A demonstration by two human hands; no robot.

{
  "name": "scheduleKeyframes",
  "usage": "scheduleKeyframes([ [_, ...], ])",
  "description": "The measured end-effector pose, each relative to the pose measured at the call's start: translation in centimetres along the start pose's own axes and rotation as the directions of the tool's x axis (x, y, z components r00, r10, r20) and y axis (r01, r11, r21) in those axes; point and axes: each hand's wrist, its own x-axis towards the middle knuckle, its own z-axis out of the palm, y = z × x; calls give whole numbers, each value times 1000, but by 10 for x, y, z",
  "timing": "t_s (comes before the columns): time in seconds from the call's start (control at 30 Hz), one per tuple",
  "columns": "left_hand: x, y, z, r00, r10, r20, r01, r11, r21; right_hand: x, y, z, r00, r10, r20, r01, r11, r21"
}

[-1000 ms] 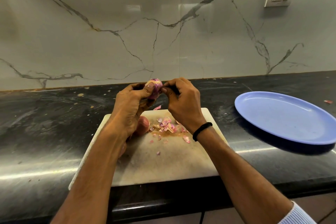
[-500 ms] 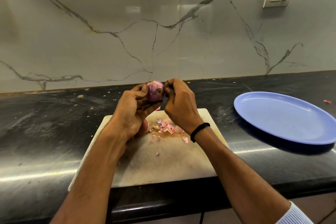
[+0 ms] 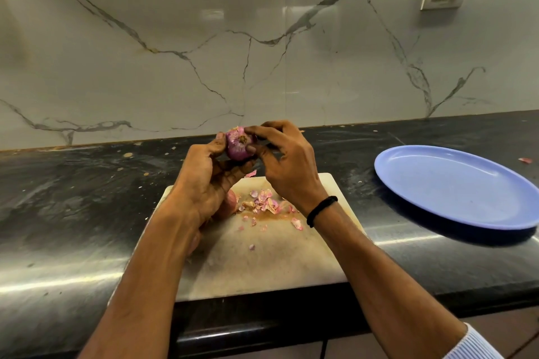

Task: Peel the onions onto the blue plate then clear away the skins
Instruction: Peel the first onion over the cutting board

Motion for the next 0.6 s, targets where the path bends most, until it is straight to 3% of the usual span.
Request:
scheduleKeyframes([
  [0.13, 1, -2, 2, 1000, 15, 2, -15, 999, 46, -1, 4, 1, 996, -56, -76, 54, 998, -22],
  [0.27, 1, -2, 2, 1000, 26, 3, -26, 999, 46, -2, 5, 6, 999, -45, -25, 44, 997, -60],
  [0.5, 2, 1, -2, 1000, -11, 18, 11, 1000, 15, 1, 2, -3, 990, 92, -108, -84, 993, 80],
  [0.6, 2, 3, -2, 1000, -4, -18, 4, 1000, 9, 2, 0, -6, 993, 117, -14, -114, 981, 156],
])
